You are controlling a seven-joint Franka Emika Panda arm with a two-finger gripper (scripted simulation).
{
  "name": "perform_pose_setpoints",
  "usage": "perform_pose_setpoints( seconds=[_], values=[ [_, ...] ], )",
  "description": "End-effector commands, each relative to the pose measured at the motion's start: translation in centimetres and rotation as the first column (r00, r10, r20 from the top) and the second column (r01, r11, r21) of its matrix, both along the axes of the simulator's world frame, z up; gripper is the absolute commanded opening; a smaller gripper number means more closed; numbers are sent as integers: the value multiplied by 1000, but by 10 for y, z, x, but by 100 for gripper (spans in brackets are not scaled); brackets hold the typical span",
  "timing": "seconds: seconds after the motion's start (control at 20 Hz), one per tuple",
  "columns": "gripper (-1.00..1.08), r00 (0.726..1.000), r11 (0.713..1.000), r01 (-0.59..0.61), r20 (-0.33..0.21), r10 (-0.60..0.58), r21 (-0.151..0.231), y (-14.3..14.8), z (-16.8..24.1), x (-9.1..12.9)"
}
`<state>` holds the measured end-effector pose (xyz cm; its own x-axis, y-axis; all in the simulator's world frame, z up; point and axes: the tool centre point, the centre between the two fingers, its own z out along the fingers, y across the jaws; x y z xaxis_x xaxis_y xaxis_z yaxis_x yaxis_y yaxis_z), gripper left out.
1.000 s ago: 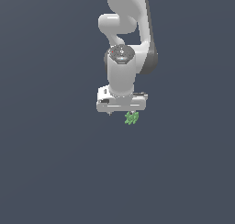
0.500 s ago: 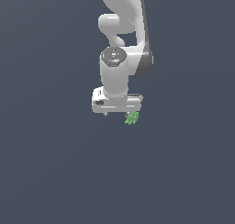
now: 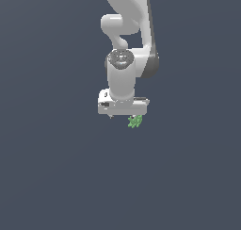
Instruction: Pick up the object and move it to a goal position.
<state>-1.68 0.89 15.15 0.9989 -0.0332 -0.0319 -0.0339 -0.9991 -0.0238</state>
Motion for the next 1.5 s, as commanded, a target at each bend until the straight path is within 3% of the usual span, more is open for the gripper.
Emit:
perform_pose_setpoints(
  seconds=[0.0, 0.45, 0.95, 1.45],
  values=[
    [100, 1000, 1000, 28, 1, -28, -3, 5, -3, -3],
    [100, 983, 983, 181, 9, -181, -15, 33, -18, -19],
    [100, 935, 935, 355, 23, -355, -24, 62, -35, -42],
    [100, 899, 898, 438, 30, -438, -25, 76, -42, -54]
  ],
)
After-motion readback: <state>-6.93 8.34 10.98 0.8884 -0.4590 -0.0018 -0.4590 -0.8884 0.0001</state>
